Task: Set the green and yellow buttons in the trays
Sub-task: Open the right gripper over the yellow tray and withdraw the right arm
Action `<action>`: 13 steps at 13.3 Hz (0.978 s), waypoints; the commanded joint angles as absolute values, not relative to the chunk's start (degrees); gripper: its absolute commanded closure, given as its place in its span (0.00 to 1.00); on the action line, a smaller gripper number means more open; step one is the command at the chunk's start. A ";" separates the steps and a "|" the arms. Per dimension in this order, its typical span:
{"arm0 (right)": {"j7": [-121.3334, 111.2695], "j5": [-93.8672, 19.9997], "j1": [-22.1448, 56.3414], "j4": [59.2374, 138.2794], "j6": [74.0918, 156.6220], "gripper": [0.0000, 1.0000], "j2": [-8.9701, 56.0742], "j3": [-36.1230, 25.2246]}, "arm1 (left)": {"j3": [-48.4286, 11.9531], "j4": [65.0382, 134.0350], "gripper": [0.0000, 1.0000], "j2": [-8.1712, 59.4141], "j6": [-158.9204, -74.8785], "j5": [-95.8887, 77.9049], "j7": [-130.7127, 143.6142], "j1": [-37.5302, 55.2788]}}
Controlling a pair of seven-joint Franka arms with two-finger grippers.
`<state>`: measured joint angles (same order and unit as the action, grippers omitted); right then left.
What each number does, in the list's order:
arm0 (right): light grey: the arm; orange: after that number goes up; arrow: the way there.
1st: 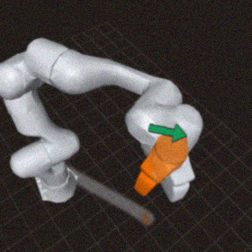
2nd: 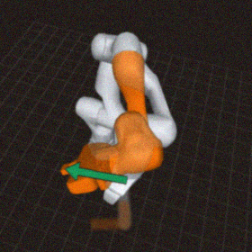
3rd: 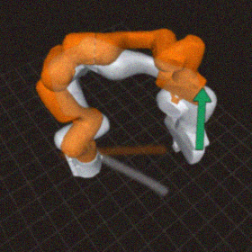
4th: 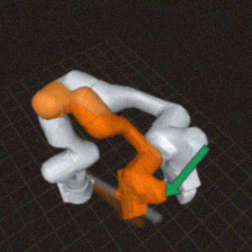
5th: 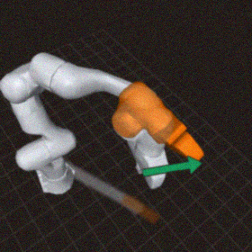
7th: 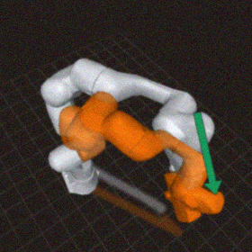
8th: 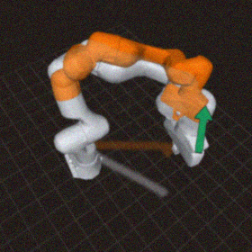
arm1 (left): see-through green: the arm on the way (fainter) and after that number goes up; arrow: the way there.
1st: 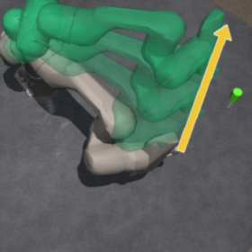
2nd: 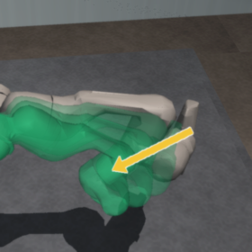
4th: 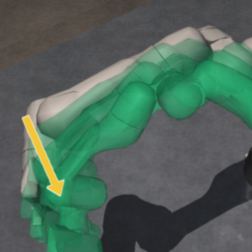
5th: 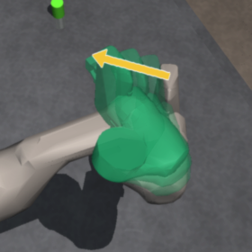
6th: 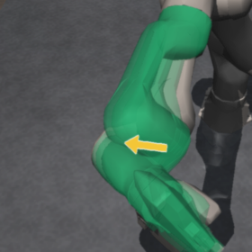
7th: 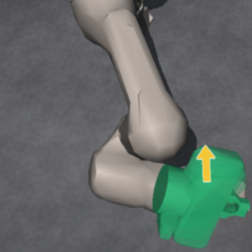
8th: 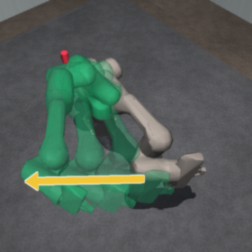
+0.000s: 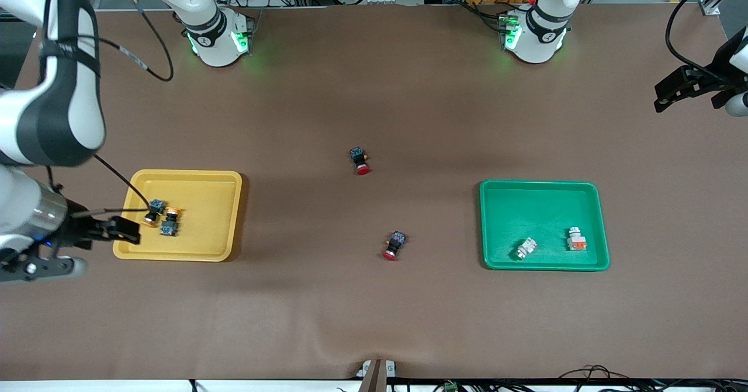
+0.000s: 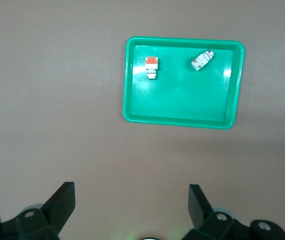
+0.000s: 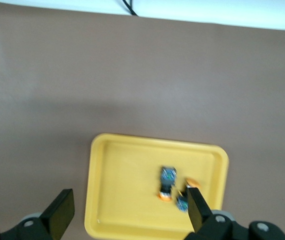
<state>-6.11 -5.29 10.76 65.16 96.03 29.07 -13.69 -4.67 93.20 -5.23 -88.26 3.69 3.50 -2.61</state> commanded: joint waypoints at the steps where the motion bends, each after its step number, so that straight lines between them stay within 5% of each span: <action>1: -6.59 -5.28 10.90 65.30 92.21 0.00 24.97 -15.56 | -4.66 93.25 0.00 -5.71 -87.37 2.72 3.61 -2.64; 3: -6.59 -5.88 6.53 64.95 88.35 0.00 22.34 -14.16 | -5.70 93.25 0.00 -5.71 -86.84 2.64 3.69 -2.46; 5: -6.68 -5.89 -3.98 65.30 85.71 0.00 18.12 -2.96 | -6.59 93.34 0.00 -5.80 -86.84 2.37 3.69 -2.46; 8: -6.77 -5.19 -5.54 66.18 82.36 0.00 14.43 -1.41 | -8.61 93.16 0.00 -5.63 -87.18 1.85 3.96 -2.46; 13: -6.85 -1.23 -2.12 88.11 91.74 0.00 0.47 -2.46 | -9.93 92.99 0.00 -5.27 -87.98 -0.53 3.78 -2.37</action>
<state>-6.62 -2.96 -3.61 74.70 86.39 9.22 -2.12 -9.15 93.29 -5.19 -87.79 0.04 3.70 -2.29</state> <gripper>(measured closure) 0.000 0.000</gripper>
